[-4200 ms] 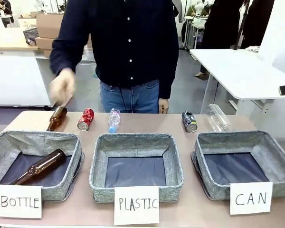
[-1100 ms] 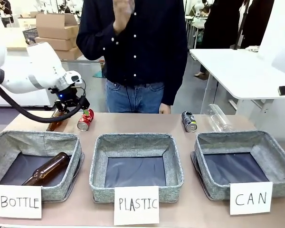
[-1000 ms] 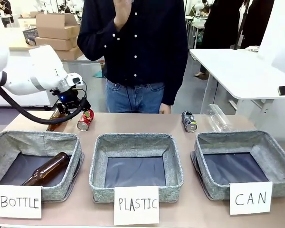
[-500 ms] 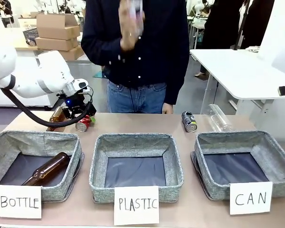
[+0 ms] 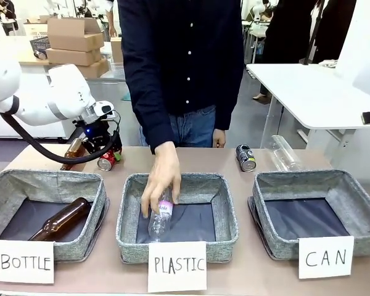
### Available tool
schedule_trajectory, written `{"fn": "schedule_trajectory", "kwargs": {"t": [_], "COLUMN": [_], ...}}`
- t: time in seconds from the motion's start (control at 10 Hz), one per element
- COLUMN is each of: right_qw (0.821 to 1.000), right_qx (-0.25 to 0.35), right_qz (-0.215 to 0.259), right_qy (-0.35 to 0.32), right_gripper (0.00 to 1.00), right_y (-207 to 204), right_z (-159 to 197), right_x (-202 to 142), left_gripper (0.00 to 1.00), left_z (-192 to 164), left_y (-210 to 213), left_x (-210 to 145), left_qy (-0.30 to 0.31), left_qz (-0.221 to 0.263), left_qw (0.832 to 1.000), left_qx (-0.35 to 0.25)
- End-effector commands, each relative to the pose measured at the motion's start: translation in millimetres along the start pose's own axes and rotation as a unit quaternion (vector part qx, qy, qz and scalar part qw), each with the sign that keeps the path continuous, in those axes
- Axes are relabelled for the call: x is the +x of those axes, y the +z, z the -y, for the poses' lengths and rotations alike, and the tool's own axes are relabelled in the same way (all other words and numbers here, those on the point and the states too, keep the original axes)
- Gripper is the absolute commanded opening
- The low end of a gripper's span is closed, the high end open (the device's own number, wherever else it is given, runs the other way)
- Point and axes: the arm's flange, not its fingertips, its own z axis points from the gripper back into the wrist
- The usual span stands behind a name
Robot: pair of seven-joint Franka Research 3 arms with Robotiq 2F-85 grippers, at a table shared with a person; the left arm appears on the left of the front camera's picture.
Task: Sort the can waste into the basket.
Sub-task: Pick up the can waste from the table and place it in the right Fabric basket.
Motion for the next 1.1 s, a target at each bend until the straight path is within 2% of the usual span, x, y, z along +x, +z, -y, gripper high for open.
{"fn": "schedule_trajectory", "kwargs": {"t": [0.0,0.4,0.6,0.7,0.8,0.9,1.0], "right_qw": [1.000,1.000,1.000,1.000,1.000,1.000,1.000], "right_qx": [0.010,0.010,0.010,0.010,0.010,0.010,0.010], "right_qz": [0.006,0.006,0.006,0.006,0.006,0.006,0.006], "right_qy": [0.013,0.013,0.013,0.013,0.013,0.013,0.013], "right_gripper": [1.00,1.00,1.00,1.00,1.00,1.00,1.00], "right_y": [-0.9,-0.9,-0.9,-0.9,-0.9,-0.9,-0.9], "right_z": [-0.9,-0.9,-0.9,-0.9,-0.9,-0.9,-0.9], "right_x": [3.0,3.0,3.0,3.0,3.0,3.0,3.0], "left_gripper": [0.00,0.00,0.00,0.00,0.00,0.00,0.00], "left_z": [-1.7,-3.4,-2.6,2.5,15.2,26.2,36.2], "left_y": [1.0,12.0,38.0,79.1,142.6,192.4,226.1], "left_x": [-2.2,-7.4,-21.8,-46.8,-100.4,-163.8,-230.5], "left_qy": [-0.004,0.002,-0.004,-0.034,-0.099,-0.187,-0.301], "left_qz": [0.004,0.012,0.012,0.007,-0.026,-0.033,-0.021], "left_qw": [1.000,1.000,0.999,0.995,0.980,0.959,0.925], "left_qx": [0.004,-0.013,-0.046,-0.096,-0.172,-0.209,-0.231]}}
